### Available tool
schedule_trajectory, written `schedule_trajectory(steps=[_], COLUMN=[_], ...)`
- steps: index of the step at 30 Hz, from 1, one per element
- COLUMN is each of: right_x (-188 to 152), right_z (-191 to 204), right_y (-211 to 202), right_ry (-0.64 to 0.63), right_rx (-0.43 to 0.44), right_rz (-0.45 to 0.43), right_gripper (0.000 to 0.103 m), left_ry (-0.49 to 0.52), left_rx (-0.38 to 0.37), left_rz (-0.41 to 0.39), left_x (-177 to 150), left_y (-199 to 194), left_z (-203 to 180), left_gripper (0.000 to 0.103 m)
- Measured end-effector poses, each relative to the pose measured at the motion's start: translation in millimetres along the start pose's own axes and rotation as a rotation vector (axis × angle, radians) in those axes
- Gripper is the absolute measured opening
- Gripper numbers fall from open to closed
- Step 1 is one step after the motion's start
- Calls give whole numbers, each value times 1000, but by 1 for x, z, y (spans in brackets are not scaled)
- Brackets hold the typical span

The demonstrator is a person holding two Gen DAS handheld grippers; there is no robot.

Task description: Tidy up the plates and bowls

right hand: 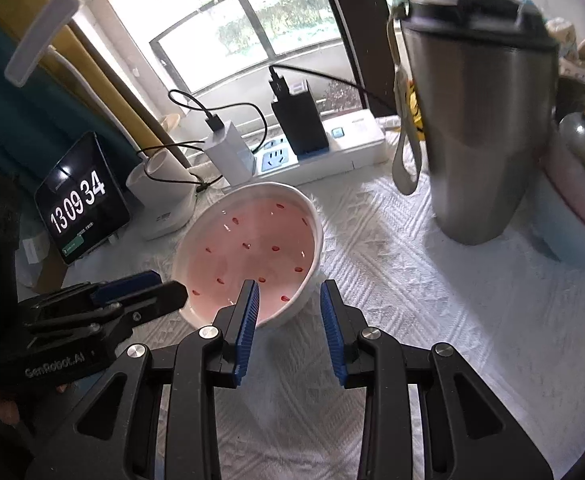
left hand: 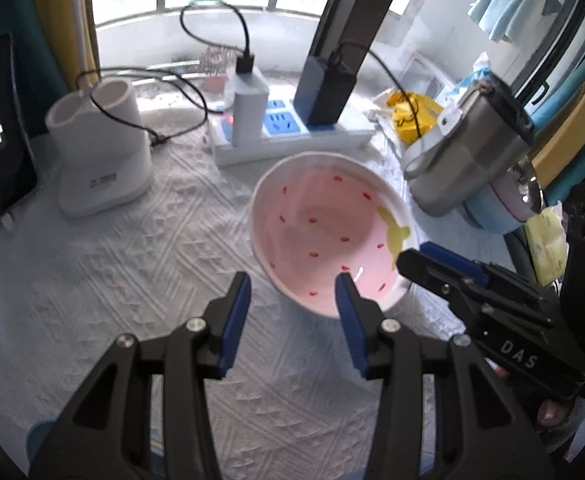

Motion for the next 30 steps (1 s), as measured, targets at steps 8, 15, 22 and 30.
schedule_trajectory(steps=[8, 15, 22, 30], right_x=[-2, -1, -3, -4], right_z=[-1, -2, -3, -6], right_y=[21, 31, 40, 35], right_ry=[19, 40, 33, 36], right_rx=[21, 31, 22, 22], right_rz=[36, 28, 32, 37], right_gripper=[34, 34, 32, 28], left_ry=[23, -16, 38, 45], left_rx=[16, 19, 26, 17], left_rz=[70, 88, 78, 47], left_x=[0, 0, 1, 2], left_y=[16, 22, 21, 12], left_z=[-3, 4, -6, -6], left_gripper=[45, 44, 40, 39])
Point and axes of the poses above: each gripper's, at about its wrist camera, not at the fingertips, and y roughly the way its jaws point, z to its left, x to its top, the point moved 10 cm from there along y, roughly the way its jaws point, and after that the axes turned 5 degrees about z, right-handed, at the moved point
